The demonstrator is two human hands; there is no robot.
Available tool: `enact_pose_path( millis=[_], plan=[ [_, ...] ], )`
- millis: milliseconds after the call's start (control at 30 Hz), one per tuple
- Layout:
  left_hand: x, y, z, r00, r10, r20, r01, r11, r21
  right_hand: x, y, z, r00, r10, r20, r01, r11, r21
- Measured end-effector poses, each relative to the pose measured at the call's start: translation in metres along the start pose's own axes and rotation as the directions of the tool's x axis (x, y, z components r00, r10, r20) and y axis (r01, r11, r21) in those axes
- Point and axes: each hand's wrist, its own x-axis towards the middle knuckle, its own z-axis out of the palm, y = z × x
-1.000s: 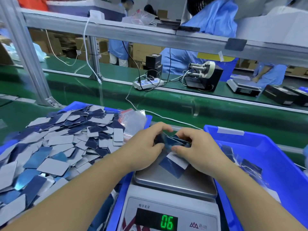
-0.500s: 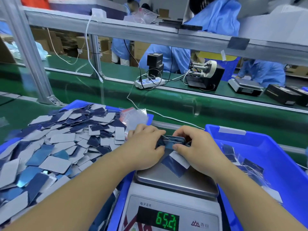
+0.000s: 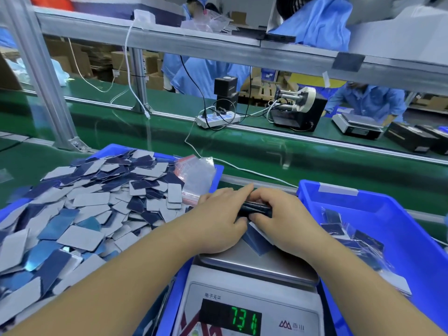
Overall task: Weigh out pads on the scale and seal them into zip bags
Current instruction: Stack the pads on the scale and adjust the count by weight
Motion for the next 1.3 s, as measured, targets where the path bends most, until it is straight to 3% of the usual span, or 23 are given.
enact_pose_path(
  millis=[100,233,333,467,700,767,833,900,1000,1067,1133,1300],
  plan=[
    [0.001,0.004,0.004,0.999,0.022,-0.040,-0.022,1.000,-0.021,0.001,-0.002,0.001,1.000,-0.022,0.015,0.022,1.000,-0.021],
    [0.001,0.006,-0.002,0.981,0.048,-0.190,-0.066,0.994,-0.090,-0.001,-0.005,-0.004,0.994,0.014,-0.106,0.001,0.991,0.134],
    [0.001,0.001,-0.007,0.965,0.005,-0.263,-0.061,0.976,-0.208,-0.003,-0.005,-0.006,0.997,0.054,-0.057,-0.045,0.987,0.155],
    [0.001,-0.012,-0.010,0.975,-0.104,-0.195,0.058,0.972,-0.229,-0.003,-0.001,-0.012,0.994,0.102,0.040,-0.107,0.983,0.152],
    [-0.002,-0.018,-0.018,0.984,-0.101,-0.148,0.055,0.957,-0.285,-0.001,0.007,-0.032,0.953,0.247,-0.173,-0.174,0.919,0.353],
    [-0.003,-0.016,-0.017,0.989,-0.069,-0.134,0.028,0.958,-0.285,0.000,0.005,-0.032,0.936,0.303,-0.180,-0.174,0.842,0.510],
    [-0.003,-0.014,-0.015,0.988,-0.042,-0.151,-0.001,0.963,-0.270,0.000,0.002,-0.029,0.934,0.350,-0.066,-0.200,0.668,0.717],
    [-0.003,-0.012,-0.013,0.982,-0.027,-0.185,-0.026,0.960,-0.277,0.000,0.001,-0.025,0.933,0.353,0.074,-0.272,0.553,0.787],
    [-0.003,-0.012,-0.013,0.984,-0.039,-0.176,-0.017,0.953,-0.302,-0.002,0.000,-0.020,0.930,0.337,0.147,-0.349,0.680,0.645],
    [-0.003,-0.012,-0.013,0.988,-0.036,-0.148,-0.013,0.948,-0.317,-0.002,0.001,-0.019,0.946,0.302,0.114,-0.321,0.845,0.428],
    [-0.002,-0.013,-0.012,0.988,-0.023,-0.152,-0.027,0.948,-0.317,-0.002,-0.001,-0.018,0.967,0.228,0.110,-0.248,0.942,0.228],
    [-0.001,-0.016,-0.014,0.986,-0.032,-0.166,-0.020,0.953,-0.301,-0.001,0.003,-0.025,0.977,0.213,0.004,-0.210,0.959,0.191]
  ],
)
